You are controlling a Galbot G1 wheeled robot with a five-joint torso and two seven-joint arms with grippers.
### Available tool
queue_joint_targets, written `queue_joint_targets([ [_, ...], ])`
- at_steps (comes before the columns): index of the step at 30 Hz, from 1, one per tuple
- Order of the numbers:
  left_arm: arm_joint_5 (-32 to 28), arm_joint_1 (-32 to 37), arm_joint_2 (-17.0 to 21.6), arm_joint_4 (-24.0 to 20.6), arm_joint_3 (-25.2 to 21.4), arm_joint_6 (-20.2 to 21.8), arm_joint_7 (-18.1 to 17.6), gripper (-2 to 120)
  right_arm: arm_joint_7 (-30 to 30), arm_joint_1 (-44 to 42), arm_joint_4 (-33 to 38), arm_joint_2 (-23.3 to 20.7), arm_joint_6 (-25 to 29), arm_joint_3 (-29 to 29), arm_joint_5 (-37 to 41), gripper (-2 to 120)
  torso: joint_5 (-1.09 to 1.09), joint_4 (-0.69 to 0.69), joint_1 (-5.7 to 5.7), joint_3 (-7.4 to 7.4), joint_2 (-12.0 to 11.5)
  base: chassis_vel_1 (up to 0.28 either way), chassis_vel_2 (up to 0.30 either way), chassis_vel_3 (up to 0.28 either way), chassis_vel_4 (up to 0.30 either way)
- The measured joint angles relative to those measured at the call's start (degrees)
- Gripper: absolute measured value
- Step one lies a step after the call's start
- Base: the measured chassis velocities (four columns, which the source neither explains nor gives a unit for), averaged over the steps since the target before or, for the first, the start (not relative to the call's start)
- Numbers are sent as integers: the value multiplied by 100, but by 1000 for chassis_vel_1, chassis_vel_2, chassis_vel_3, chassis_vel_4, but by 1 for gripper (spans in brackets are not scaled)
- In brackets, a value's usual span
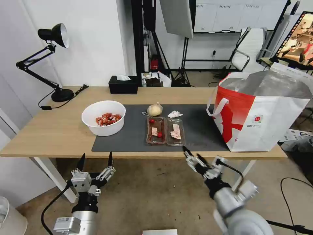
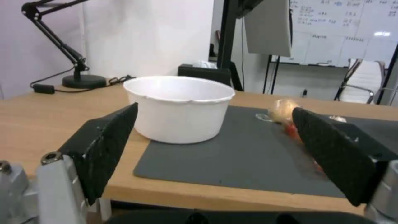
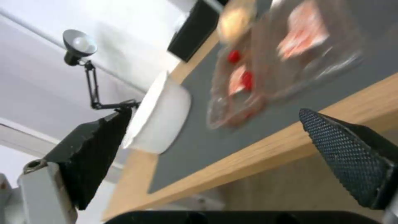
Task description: Pick up the trash from the table and place it into the takeout bag.
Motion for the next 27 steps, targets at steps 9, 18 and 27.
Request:
queue_joint_targets([
  [9,-8,65,0,6,-186,12,-9,100,913,1101,-894,468,59,-577,784,100,-1,0,0,0,0,0,0,0,0],
  [18,-17,264,2,-56,-337,27,-14,100,1443,1691,-1515,1098,223,-798,934,100,0,0,0,0,0,0,0,0,0],
  [27,-91,388,2,-194,-401,29,-20,100,1570,1832,-1651,1309,309,-784,862,100,0,0,0,0,0,0,0,0,0],
])
